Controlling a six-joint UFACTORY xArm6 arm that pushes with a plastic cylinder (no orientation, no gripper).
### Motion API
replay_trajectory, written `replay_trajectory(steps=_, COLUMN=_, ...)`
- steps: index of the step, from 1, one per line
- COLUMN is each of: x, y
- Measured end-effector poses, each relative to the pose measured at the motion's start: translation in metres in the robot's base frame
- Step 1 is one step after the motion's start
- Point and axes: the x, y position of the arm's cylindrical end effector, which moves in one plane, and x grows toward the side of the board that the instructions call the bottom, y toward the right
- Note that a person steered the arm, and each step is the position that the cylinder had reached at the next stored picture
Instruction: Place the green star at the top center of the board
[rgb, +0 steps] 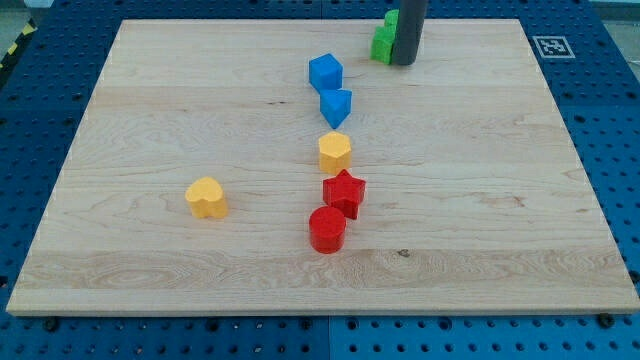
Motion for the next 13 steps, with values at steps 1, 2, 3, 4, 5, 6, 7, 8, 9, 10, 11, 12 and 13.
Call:
replay_trajectory(steps=1, x=0.017, y=0.021)
replay_trajectory(steps=2, x=-0.006, y=0.052)
replay_trajectory(steps=3, x=-0.040, y=0.053)
replay_trajectory(steps=4, x=-0.040, y=0.052)
replay_trajectory(steps=5, x=-0.040, y=0.028)
replay_trajectory(steps=6, x=-0.040, y=0.001)
replay_trajectory(steps=7, x=-0.040, y=-0.018)
replay_trajectory(steps=8, x=-0.037, y=-0.032)
replay_trajectory(steps=9, x=-0.030, y=-0.035)
replay_trajectory(steps=10, x=-0.030, y=-0.020)
replay_trajectory(steps=11, x=-0.030, y=-0.014)
replay_trajectory(steps=12, x=-0.026, y=-0.014)
replay_trajectory(steps=13, x=-0.020, y=-0.013)
